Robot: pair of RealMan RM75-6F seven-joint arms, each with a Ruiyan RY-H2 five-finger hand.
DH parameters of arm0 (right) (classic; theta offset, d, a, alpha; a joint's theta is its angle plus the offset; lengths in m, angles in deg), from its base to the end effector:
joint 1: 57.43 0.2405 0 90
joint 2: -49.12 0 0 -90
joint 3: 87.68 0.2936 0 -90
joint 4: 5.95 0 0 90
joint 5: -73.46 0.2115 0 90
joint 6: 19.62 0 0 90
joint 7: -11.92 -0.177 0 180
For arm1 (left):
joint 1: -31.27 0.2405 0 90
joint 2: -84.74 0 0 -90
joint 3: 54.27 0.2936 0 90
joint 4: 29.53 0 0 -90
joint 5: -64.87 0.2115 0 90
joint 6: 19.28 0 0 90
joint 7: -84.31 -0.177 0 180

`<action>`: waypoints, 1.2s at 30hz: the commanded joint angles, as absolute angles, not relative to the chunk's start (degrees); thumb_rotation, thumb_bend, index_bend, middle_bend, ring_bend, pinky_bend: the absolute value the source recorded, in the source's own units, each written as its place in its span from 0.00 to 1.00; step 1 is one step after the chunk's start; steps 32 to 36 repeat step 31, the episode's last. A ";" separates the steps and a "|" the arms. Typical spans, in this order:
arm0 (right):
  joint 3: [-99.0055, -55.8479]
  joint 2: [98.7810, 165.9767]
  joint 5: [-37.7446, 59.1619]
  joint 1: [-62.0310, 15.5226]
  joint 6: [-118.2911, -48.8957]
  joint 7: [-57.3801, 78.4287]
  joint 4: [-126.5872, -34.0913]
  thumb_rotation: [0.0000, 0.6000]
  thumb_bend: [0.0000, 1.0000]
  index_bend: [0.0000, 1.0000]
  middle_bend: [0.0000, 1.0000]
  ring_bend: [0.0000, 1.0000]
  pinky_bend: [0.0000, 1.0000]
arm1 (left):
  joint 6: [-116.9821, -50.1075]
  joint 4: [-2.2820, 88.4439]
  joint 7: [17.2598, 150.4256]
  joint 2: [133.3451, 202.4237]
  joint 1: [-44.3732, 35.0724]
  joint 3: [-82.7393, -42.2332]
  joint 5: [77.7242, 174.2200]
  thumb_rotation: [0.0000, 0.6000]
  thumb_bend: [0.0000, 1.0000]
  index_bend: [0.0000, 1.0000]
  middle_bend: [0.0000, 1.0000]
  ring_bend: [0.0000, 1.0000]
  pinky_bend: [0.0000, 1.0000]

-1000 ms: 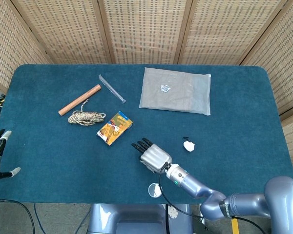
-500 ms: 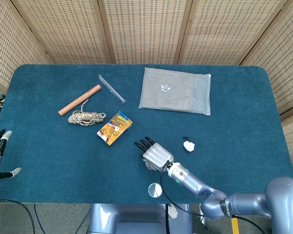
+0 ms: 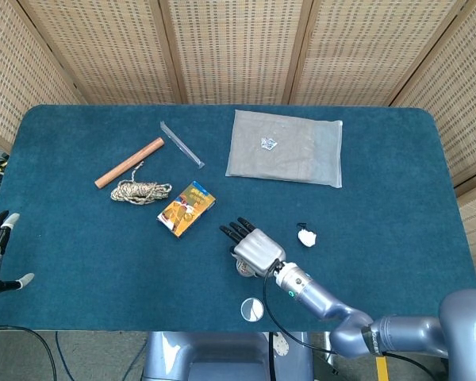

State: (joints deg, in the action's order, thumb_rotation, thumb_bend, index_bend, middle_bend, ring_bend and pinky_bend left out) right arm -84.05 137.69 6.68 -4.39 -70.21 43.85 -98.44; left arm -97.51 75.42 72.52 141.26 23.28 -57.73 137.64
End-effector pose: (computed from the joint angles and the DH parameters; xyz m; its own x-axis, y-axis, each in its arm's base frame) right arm -0.0884 -0.3605 -0.0684 0.6852 -0.1871 0.7039 -0.5924 -0.7053 0.3893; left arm -0.3378 0.2296 0.1927 0.4634 0.1296 0.8766 0.8690 0.1270 -0.4782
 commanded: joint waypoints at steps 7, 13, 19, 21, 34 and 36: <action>-85.81 123.70 -4.60 -13.49 -84.96 38.45 -104.75 1.00 0.29 0.34 0.00 0.00 0.00 | -98.25 74.97 74.06 141.16 23.83 -57.41 138.93 1.00 0.00 0.00 0.00 0.00 0.00; -90.20 116.70 -9.91 -25.69 -98.49 24.37 -100.95 1.00 0.00 0.00 0.00 0.00 0.00 | -101.48 72.06 77.77 142.95 24.99 -57.03 143.40 1.00 0.00 0.00 0.00 0.00 0.00; -92.81 116.53 -11.34 -35.67 -107.47 15.90 -95.94 1.00 0.00 0.00 0.00 0.00 0.00 | -105.23 68.59 81.28 144.60 26.26 -56.18 148.94 1.00 0.00 0.00 0.00 0.00 0.00; -93.08 116.90 -10.17 -38.23 -108.85 15.59 -94.48 1.00 0.00 0.00 0.00 0.00 0.00 | -106.31 68.66 80.82 144.67 26.94 -55.75 149.75 1.00 0.00 0.00 0.00 0.00 0.00; -91.83 117.47 -8.96 -42.53 -111.25 15.10 -92.89 1.00 0.00 0.00 0.00 0.00 0.00 | -107.89 69.15 80.07 144.51 28.41 -54.96 150.57 1.00 0.00 0.00 0.00 0.00 0.00; -91.83 117.47 -8.96 -42.53 -111.25 15.10 -92.89 1.00 0.00 0.00 0.00 0.00 0.00 | -107.89 69.15 80.07 144.51 28.41 -54.96 150.57 1.00 0.00 0.00 0.00 0.00 0.00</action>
